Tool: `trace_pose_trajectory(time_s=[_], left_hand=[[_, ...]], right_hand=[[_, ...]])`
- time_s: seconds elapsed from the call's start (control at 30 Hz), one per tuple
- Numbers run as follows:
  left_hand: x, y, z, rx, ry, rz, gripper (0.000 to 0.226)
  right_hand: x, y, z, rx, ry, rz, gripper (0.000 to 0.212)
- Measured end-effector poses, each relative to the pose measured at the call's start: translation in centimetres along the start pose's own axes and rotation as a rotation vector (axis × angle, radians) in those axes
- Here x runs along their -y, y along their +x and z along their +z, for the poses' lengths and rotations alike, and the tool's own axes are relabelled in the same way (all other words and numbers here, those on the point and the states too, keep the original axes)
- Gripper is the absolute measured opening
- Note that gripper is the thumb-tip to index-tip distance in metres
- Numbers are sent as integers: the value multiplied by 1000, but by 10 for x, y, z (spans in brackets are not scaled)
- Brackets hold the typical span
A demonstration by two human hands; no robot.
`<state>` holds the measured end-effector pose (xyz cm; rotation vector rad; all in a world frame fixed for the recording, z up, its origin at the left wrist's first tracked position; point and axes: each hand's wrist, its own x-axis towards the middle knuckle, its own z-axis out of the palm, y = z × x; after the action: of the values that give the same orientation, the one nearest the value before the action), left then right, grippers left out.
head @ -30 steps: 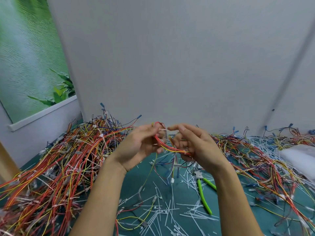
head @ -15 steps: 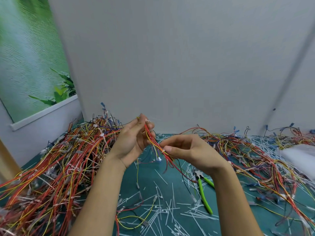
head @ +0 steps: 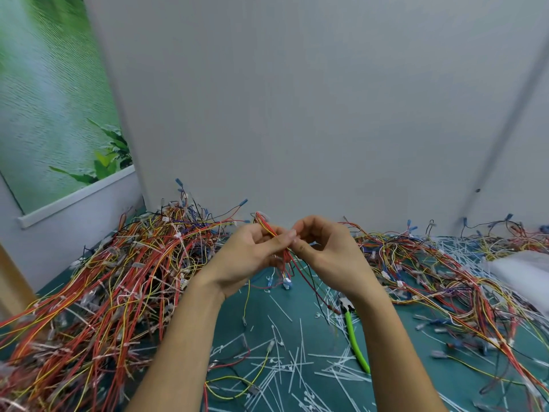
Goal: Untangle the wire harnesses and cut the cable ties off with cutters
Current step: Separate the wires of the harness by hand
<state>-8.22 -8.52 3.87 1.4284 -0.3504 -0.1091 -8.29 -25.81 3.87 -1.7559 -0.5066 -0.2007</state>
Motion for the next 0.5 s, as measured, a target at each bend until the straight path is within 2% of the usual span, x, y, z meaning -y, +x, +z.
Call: trace_pose_trajectory(time_s=[0.1, 0.23, 0.5], left_hand=[[2, 1, 0, -18, 5, 33, 44], [2, 3, 0, -30, -48, 52, 30], [5, 5, 0, -21, 0, 94, 25]], right_hand=[[-1, 0, -1, -15, -34, 5, 4], [0, 0, 3, -34, -59, 17, 5], [-3, 0, -2, 33, -188, 41, 20]])
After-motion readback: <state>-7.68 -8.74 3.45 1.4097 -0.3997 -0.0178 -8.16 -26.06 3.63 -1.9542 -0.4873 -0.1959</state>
